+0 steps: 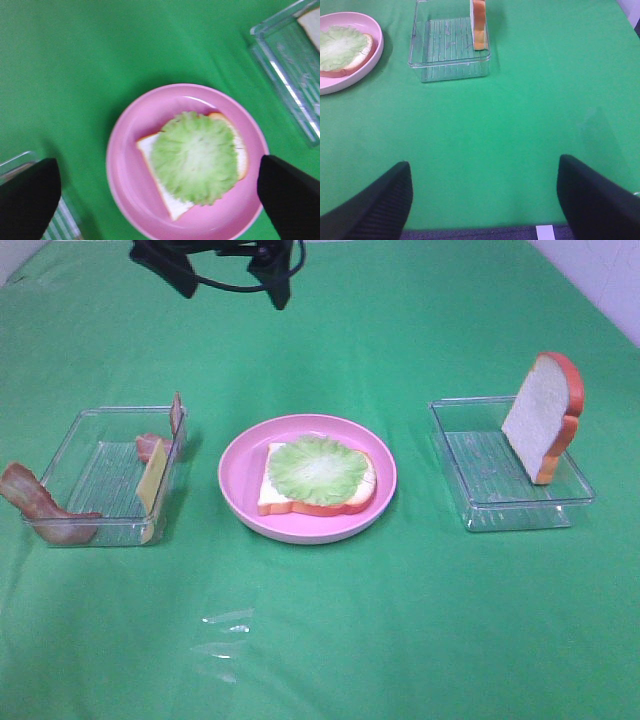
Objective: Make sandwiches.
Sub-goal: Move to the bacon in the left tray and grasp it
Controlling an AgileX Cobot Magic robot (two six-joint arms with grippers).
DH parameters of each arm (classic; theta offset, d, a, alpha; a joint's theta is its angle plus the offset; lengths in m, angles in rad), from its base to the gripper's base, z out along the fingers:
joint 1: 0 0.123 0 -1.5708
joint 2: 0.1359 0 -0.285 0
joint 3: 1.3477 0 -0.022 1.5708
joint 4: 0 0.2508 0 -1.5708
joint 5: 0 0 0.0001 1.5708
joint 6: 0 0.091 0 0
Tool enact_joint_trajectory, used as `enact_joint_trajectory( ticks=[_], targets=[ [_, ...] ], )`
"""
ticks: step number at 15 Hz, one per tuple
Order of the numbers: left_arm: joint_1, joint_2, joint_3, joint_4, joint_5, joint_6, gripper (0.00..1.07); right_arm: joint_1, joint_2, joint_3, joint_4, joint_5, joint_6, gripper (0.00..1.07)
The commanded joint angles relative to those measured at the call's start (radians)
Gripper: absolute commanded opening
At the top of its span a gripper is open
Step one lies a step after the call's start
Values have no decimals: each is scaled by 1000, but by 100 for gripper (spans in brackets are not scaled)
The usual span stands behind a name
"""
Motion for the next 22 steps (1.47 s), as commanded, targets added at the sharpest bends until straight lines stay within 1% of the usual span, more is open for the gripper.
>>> enact_joint_trajectory(
  ticks=[1, 2, 5, 6, 7, 11, 14, 18, 20, 22],
  targets=[
    [67, -15, 65, 36, 102, -23, 99, -5, -26, 3, 0, -3, -13, 77],
    [75, -15, 74, 35, 102, -23, 99, -5, -26, 3, 0, -3, -13, 77],
    [142, -8, 164, 31, 102, -28, 98, -5, -26, 3, 0, -3, -13, 77],
    [147, 0, 168, 27, 102, -28, 98, -5, -26, 3, 0, -3, -13, 77],
    [149, 50, 168, 15, 100, -28, 98, -5, -26, 3, 0, -3, -13, 77],
    [143, 137, 167, 0, 95, -28, 98, -5, -26, 3, 0, -3, -13, 77],
    [143, 160, 167, -3, 51, -36, 98, -5, -26, 3, 5, -3, -13, 77],
    [143, 165, 167, 0, 7, -73, 97, -5, -26, 3, 5, -3, -13, 77],
    [143, 175, 167, 5, -12, -81, 93, -5, -26, 3, 5, -3, -13, 77],
    [143, 182, 167, 5, -35, -113, 90, -5, -26, 3, 5, -3, -13, 77]
  ],
)
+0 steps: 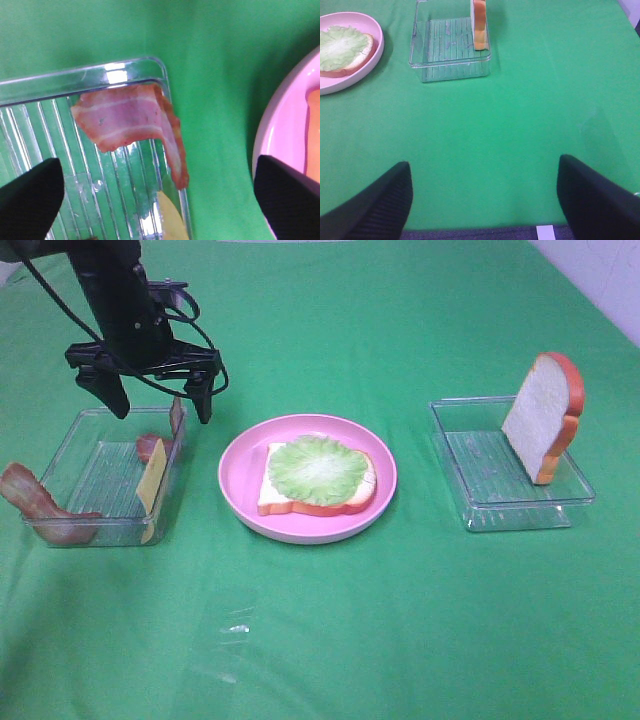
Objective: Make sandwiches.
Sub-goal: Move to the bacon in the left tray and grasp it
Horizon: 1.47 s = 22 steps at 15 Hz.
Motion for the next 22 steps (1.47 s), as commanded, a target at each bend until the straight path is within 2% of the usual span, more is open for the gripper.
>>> enact_joint_trajectory(
  ticks=[1, 3, 4, 6, 8, 12, 14, 18, 20, 22],
  targets=[
    [-6, 7, 5, 2, -35, -40, 89, -5, -26, 3, 5, -3, -13, 77],
    [-6, 7, 5, 2, -37, -40, 84, -5, -26, 3, 5, -3, -13, 77],
    [-6, 7, 5, 2, -37, -44, 73, -5, -26, 3, 5, -3, -13, 77],
    [-6, 7, 5, 1, -36, -52, 65, -5, -26, 3, 5, -3, -13, 77],
    [-6, 7, 5, -11, -37, -53, 64, -5, -26, 3, 5, -3, -13, 77],
    [-6, 7, 5, -12, -36, -90, 63, -5, -26, 3, 5, -3, -13, 77],
    [-6, 7, 5, -15, -36, -90, 53, -5, -26, 3, 5, -3, -13, 77],
    [-6, 7, 5, -15, -38, -89, 14, -5, -26, 3, 5, -3, -13, 77],
    [-6, 7, 5, -15, -48, -89, 3, -5, -26, 3, 5, -3, -13, 77],
    [-6, 7, 5, -19, -65, -88, 0, -5, -26, 3, 5, -3, -13, 77]
  ],
)
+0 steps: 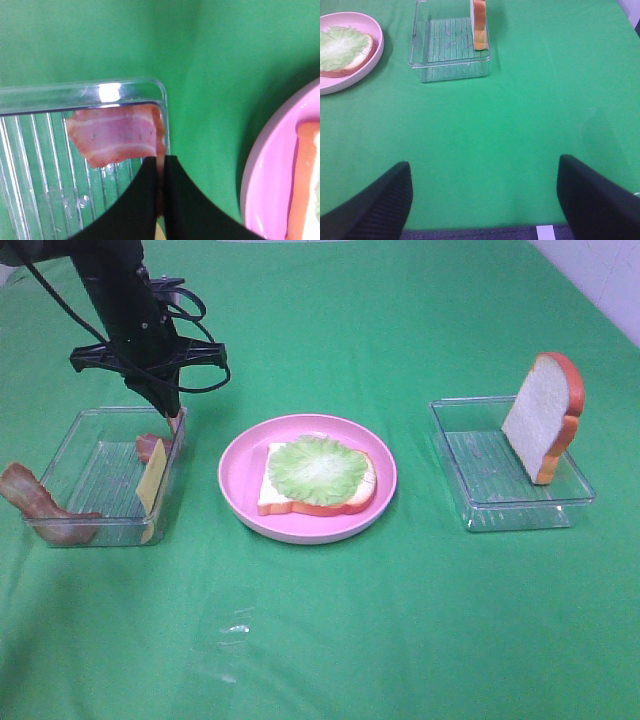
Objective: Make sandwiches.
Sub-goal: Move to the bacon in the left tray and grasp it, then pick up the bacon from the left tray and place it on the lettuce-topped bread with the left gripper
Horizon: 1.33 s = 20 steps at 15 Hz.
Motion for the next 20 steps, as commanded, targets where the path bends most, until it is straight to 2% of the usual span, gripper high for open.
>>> enact_joint_trajectory(
  ticks=[1, 7, 10, 13, 15, 16, 20],
  targets=[
    [-6, 1, 5, -13, -11, -4, 0, -5, -26, 3, 5, -3, -13, 77],
    [-6, -89, -6, -49, 1, 22, 0, -5, -26, 3, 5, -3, -13, 77],
    [-20, -169, -7, -120, 3, 63, 0, -5, -26, 3, 5, -3, -13, 77],
    [-70, -206, -7, -163, -11, 99, 0, -5, -26, 3, 5, -3, -13, 77],
    [-110, -208, -10, -163, -38, 100, 0, -5, -26, 3, 5, -3, -13, 77],
    [-156, -208, -10, -164, -92, 99, 0, -5, -26, 3, 5, -3, -13, 77],
    [-221, -208, -10, -240, -147, 103, 0, -5, -26, 3, 5, -3, -13, 77]
  ],
)
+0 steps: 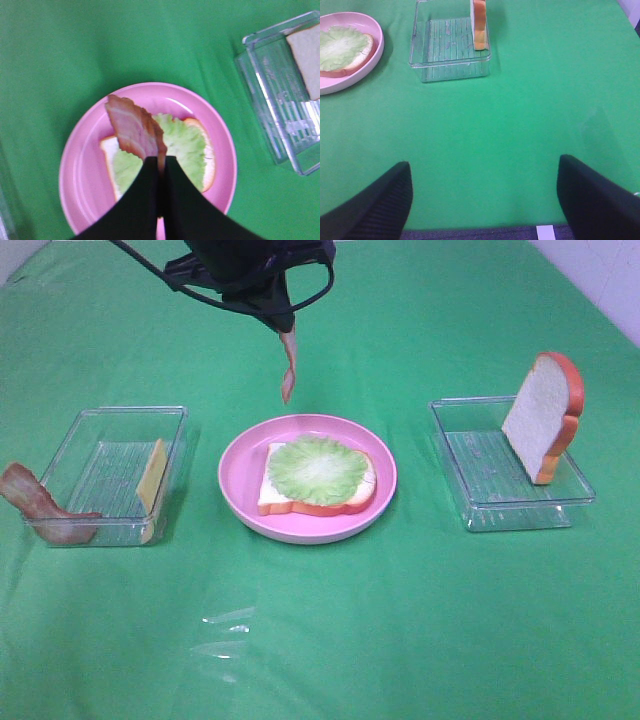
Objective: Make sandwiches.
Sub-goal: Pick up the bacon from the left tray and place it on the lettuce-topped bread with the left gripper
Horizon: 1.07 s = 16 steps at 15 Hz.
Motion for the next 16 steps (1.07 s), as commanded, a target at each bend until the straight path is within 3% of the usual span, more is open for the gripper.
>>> enact_joint_trajectory(
  ticks=[1, 5, 6, 8, 16],
  targets=[
    [-30, -10, -6, -72, -27, 24, 0, -5, -26, 3, 5, -3, -13, 77],
    [-39, -4, -6, -264, -13, 117, 0, -5, -26, 3, 5, -3, -13, 77],
    [-39, 16, -6, -353, 9, 176, 0, -5, -26, 3, 5, -3, -13, 77],
    [-39, 55, -6, -405, 29, 194, 0, -5, -26, 3, 5, -3, -13, 77],
    [-39, 198, -6, -399, 85, 207, 0, -5, -26, 3, 5, -3, -13, 77]
  ],
)
